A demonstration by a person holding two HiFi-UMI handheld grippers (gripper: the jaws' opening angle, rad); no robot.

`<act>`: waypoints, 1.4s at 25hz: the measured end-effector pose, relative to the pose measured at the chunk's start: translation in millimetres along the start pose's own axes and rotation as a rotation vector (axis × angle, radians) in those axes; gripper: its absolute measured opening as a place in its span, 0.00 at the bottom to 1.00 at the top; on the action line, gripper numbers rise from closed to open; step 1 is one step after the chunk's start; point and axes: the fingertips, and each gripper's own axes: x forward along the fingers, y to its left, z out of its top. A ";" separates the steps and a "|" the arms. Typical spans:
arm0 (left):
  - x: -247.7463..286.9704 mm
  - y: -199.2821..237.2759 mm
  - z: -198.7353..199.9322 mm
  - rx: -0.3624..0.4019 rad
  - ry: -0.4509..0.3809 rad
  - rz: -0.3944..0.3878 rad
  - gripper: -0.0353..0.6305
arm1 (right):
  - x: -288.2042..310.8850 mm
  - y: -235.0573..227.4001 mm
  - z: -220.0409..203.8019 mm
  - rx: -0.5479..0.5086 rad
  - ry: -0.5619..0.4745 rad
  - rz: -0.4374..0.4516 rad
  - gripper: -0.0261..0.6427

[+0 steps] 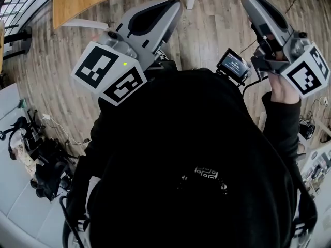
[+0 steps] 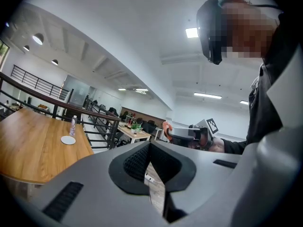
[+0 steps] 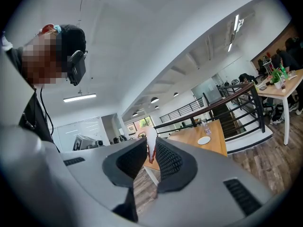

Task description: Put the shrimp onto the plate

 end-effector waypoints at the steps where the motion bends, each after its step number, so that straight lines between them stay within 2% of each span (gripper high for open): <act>1: -1.6 8.5 3.0 -0.001 -0.003 0.002 0.06 | 9.2 0.4 1.5 -0.003 0.002 0.001 0.14; 14: -22.6 102.8 33.3 0.007 -0.019 -0.005 0.06 | 116.2 16.7 16.0 -0.046 0.029 0.001 0.14; 20: -35.5 147.9 44.1 -0.003 -0.039 -0.004 0.06 | 169.2 25.0 15.6 -0.122 0.080 -0.013 0.14; 32: -58.7 186.1 48.2 -0.024 -0.077 0.032 0.06 | 227.3 32.7 12.4 -0.122 0.141 0.057 0.14; 35: -61.4 193.0 43.2 -0.042 -0.079 0.066 0.06 | 232.9 26.3 9.7 -0.116 0.152 0.079 0.14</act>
